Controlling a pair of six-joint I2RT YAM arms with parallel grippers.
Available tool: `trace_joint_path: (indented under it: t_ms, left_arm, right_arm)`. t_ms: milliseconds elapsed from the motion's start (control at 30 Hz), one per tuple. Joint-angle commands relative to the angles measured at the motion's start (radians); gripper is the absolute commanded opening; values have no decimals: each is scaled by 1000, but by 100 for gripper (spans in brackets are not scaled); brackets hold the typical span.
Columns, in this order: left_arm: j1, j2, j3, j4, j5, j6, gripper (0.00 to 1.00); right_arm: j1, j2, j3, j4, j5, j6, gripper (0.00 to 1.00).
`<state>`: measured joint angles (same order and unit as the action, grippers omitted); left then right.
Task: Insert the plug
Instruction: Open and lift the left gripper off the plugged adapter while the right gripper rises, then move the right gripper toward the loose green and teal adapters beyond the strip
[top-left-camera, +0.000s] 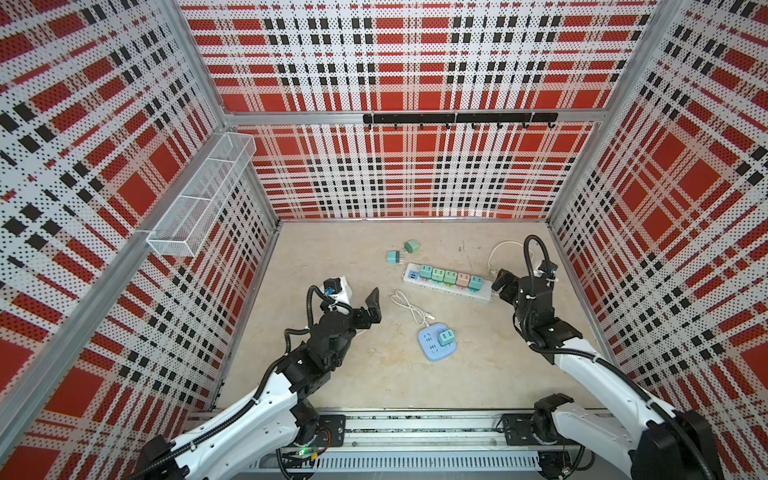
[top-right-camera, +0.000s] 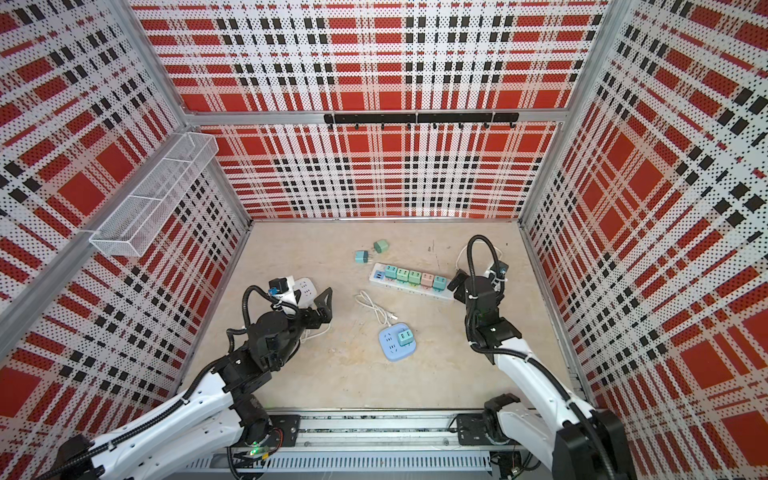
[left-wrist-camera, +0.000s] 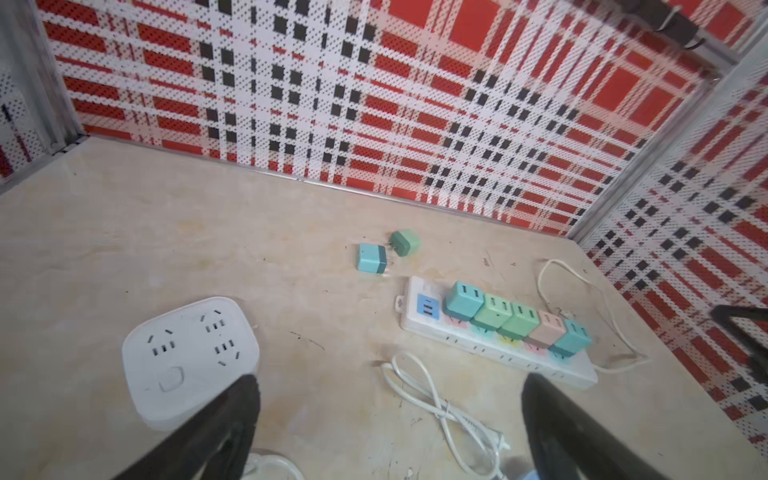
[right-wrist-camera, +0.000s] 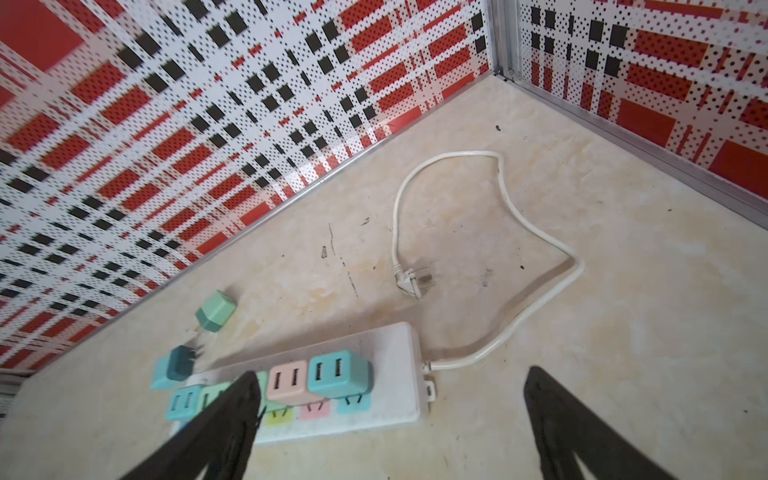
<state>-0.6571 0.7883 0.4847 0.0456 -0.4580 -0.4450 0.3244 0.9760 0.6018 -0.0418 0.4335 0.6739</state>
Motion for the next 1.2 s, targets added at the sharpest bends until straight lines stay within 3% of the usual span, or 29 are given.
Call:
trace_joint_path:
  t_ms: [0,100,167,233,433,533,733,1000,1167]
  left_arm:
    - [121,48,41,-84,163,-35,99]
    - [237,112,-7,11,314,-53,99]
    - [260,142,-34,42,270,-134,99]
    - [250,166,-36,38,183,-177,99]
    - [215,200,-5,-9,89,-225,99]
    - [200,203,0,-10,64,-213,99]
    - [201,212,14,-24,72,-186,99]
    - [208,230,18,-29,118,-177,99]
    - [205,212,20,-34,127,-161,99]
  right_arm:
    - [-1,-52,27,-63,-111,9,100]
    - [-2,-25,51,26,-382,-140,100]
    - [-2,14,84,44,-537,-179,100]
    - [6,54,110,62,-583,-159,100]
    - [143,220,280,-28,-442,-221,100]
    - [185,341,388,-74,-427,-222,100]
    - [265,588,624,-188,-331,-294,100]
    - [316,967,1052,-399,-286,-335,100]
    - [316,1189,1342,-528,-278,-348,91]
